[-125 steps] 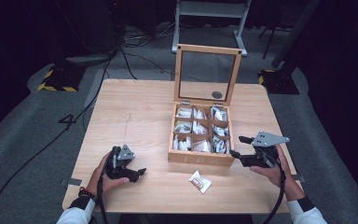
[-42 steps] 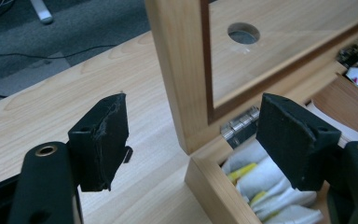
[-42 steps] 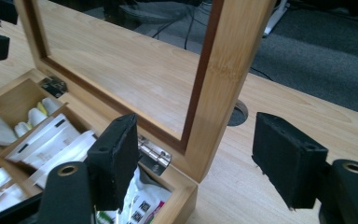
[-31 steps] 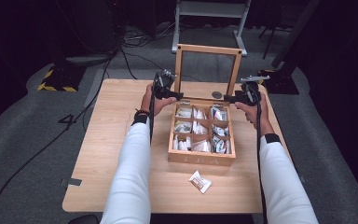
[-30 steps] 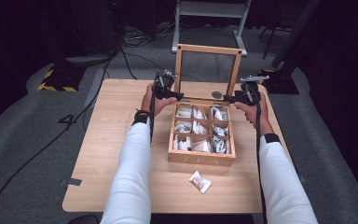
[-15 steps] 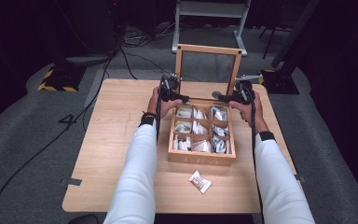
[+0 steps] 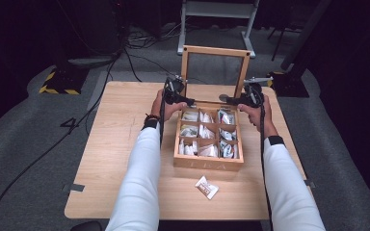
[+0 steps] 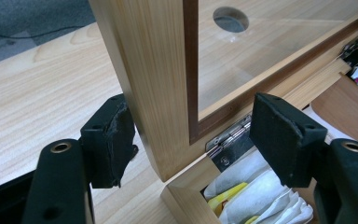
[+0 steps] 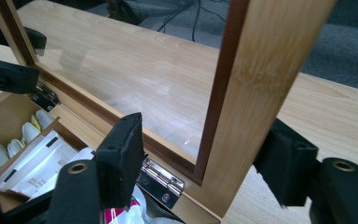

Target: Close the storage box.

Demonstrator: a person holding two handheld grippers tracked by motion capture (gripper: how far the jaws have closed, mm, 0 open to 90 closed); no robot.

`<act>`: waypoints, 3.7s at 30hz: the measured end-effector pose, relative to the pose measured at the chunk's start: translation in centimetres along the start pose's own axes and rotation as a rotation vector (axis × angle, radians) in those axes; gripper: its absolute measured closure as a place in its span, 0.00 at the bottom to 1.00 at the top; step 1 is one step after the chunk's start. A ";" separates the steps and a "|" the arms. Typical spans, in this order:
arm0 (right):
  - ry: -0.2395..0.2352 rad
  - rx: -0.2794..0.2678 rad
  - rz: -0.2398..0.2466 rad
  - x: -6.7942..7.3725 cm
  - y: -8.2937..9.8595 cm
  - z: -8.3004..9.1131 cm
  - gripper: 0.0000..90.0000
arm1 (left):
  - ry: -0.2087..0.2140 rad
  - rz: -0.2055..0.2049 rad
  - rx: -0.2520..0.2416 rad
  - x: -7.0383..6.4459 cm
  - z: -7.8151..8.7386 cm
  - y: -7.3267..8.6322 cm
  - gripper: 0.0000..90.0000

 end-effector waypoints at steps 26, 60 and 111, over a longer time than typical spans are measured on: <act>-0.011 -0.013 0.057 0.5 0.3 2.4 0.58 | 0.051 0.000 -0.135 -1.0 4.1 -1.1 0.48; -0.044 -0.167 0.129 3.4 0.3 8.1 0.55 | 0.012 -0.129 -0.224 -3.6 10.2 0.3 0.58; -0.069 -0.105 0.277 7.1 6.5 12.4 0.41 | 0.043 -0.252 -0.161 -8.0 13.6 7.3 0.38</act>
Point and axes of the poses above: each handheld gripper's, and its own axes: z roughly backward along the jaws, y roughly out of its underside, x roughly to its left, the point moved 4 cm from there along -z, roughly forward along the jaws, and after that the axes turned 1 degree about -y, right-handed, at the moved point
